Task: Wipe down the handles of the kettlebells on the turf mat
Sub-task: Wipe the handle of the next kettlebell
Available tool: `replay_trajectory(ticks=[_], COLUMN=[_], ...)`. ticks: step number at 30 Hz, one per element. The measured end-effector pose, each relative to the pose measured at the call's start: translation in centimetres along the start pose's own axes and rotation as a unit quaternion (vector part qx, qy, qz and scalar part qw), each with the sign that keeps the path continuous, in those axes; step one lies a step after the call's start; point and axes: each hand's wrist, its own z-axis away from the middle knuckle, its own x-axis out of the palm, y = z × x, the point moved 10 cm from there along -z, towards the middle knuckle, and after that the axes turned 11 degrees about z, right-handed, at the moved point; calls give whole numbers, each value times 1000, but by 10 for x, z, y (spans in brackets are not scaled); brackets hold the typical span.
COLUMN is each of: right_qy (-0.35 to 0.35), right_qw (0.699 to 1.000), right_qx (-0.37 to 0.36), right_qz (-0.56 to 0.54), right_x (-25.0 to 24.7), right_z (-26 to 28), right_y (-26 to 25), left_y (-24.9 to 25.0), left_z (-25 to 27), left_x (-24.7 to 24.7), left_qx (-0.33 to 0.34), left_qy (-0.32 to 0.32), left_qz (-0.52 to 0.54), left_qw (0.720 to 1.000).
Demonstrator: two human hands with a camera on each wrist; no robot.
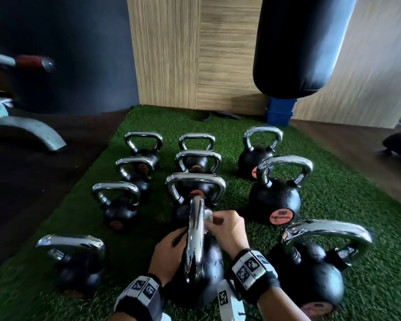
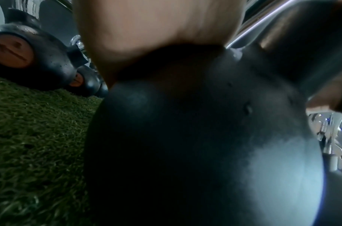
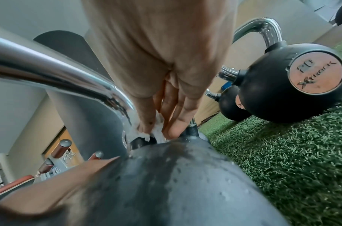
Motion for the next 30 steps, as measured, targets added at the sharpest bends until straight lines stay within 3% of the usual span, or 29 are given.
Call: replay_trajectory(ticks=[6,10,16,20,25,30], right_qy=[94,64,125,104,93,82], right_qw=[993,993,963,945,945,928], right_qx=[-74,-98,-227,-288,-290,-345], right_qz=[-23,-10,73,110,116,115], right_x=[-29,-27,-60,-65,-72,-78], right_z=[-7,-6,21,48,52,97], right_y=[-27,-35,-77,-94,-105,-118], left_y=[-2,2,7,13,23,27], left_z=[0,3,5,10,13,15], left_x=[-2,-3,2,-1,2,4], left_qx=[4,6,25,13,39,56], left_qy=[5,5,-17,6,-6,-16], left_qz=[-34,-23,-62,-33,-62,-78], left_qw=[999,1000,998,999,997,995])
